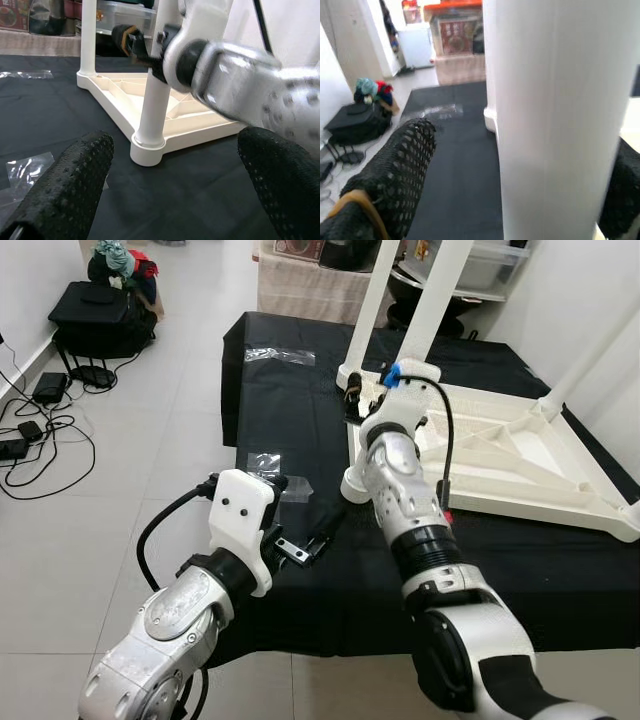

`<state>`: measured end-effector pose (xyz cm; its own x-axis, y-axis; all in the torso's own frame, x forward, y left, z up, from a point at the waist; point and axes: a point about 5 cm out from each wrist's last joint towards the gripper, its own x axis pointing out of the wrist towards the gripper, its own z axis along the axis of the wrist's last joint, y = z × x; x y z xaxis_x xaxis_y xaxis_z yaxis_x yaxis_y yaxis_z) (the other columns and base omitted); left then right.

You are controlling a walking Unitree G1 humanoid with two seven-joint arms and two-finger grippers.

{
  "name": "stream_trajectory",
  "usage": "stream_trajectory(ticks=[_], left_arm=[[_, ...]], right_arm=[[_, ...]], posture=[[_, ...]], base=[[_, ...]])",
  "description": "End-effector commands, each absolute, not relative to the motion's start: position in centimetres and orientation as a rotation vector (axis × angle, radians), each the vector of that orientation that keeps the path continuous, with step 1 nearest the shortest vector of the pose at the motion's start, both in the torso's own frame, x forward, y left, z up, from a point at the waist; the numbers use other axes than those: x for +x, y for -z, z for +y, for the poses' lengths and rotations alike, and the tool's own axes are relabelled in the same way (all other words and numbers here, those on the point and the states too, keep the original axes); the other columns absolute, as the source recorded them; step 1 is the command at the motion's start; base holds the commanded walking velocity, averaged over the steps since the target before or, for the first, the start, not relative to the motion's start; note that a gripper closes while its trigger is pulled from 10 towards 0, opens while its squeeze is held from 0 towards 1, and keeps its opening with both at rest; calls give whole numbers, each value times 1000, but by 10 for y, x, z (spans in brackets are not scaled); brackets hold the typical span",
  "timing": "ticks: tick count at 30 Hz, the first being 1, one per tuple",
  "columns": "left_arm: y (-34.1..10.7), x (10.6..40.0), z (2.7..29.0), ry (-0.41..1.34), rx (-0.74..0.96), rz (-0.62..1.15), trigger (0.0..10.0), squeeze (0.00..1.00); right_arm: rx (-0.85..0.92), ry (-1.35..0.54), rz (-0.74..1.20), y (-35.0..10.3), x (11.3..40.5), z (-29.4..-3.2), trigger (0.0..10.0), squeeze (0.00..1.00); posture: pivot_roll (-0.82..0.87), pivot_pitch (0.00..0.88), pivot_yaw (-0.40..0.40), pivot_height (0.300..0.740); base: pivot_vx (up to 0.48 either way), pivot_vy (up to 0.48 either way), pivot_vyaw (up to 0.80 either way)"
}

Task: Building children table

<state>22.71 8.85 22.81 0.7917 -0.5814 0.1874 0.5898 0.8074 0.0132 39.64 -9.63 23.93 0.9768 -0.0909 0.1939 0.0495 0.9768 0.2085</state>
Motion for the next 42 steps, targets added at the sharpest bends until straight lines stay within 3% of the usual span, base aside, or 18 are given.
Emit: stream_trajectory(ticks=[1, 5, 10, 13, 22, 24, 25, 27, 28, 42], left_arm=[[-225, 228, 88, 631, -52, -180, 10000, 0], [-225, 228, 89, 627, -50, -180, 10000, 0], [-225, 229, 88, 627, -51, -181, 10000, 0], [-225, 229, 88, 623, -52, -182, 10000, 0], [-225, 229, 88, 621, -51, -183, 10000, 0], [-225, 230, 88, 617, -52, -179, 10000, 0], [-225, 232, 88, 591, -75, -179, 10000, 0], [-225, 232, 88, 591, -75, -179, 10000, 0], [-224, 235, 91, 538, -73, -180, 10000, 0], [-221, 241, 96, 517, -33, -193, 10000, 0]], right_arm=[[176, 72, -196, -230, 392, -103, 10000, 0], [232, -128, -230, -220, 373, -90, 10000, 0], [224, -197, -216, -215, 367, -84, 10000, 0], [130, -148, -204, -207, 365, -93, 10000, 0], [78, -82, -187, -206, 368, -109, 10000, 0], [58, -48, -174, -202, 366, -118, 10000, 0], [34, 23, -165, -195, 360, -135, 10000, 0], [34, 23, -165, -195, 360, -135, 10000, 0], [47, 42, -129, -178, 347, -143, 10000, 0], [40, -16, -121, -169, 331, -133, 10000, 0]], posture=[[45, 113, -172, 740], [41, 111, -169, 740], [40, 109, -173, 740], [40, 109, -174, 740], [37, 110, -175, 740], [30, 115, -168, 740], [32, 115, -171, 740], [32, 115, -171, 740], [23, 120, -164, 740], [14, 115, -152, 740]], base=[[0, 0, 0], [0, 0, 0], [0, 0, 0], [0, 0, 0], [0, 0, 0], [0, 0, 0], [0, 0, 0], [0, 0, 0], [0, 0, 0], [0, -22, -171]])
